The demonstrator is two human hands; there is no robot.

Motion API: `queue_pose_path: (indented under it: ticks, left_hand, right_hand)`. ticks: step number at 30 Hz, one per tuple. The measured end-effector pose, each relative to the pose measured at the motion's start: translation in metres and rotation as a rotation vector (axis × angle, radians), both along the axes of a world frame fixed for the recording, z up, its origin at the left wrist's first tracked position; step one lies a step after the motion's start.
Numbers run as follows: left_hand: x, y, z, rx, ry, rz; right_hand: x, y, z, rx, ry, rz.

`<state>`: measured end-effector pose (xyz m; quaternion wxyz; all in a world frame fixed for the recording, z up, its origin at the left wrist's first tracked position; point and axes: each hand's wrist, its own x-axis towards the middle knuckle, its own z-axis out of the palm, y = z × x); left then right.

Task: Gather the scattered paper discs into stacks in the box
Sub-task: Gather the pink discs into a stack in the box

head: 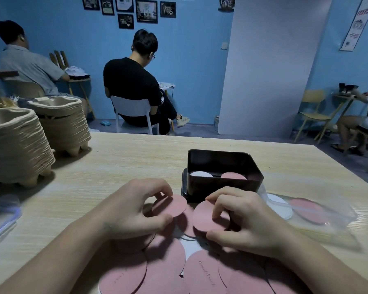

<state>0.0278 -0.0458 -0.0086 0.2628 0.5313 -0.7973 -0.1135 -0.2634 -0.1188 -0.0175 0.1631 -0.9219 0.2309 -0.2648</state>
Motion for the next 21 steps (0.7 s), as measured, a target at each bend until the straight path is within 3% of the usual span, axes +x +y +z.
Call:
queue_pose_path:
  ticks: [9, 21]
  left_hand:
    - [-0.016, -0.004, -0.008, -0.175, 0.093, -0.091]
    - [-0.034, -0.004, -0.013, -0.288, 0.034, -0.099]
  right_hand:
    - [0.005, 0.002, 0.0, -0.015, -0.029, 0.055]
    - [0.009, 0.001, -0.002, -0.029, -0.054, 0.054]
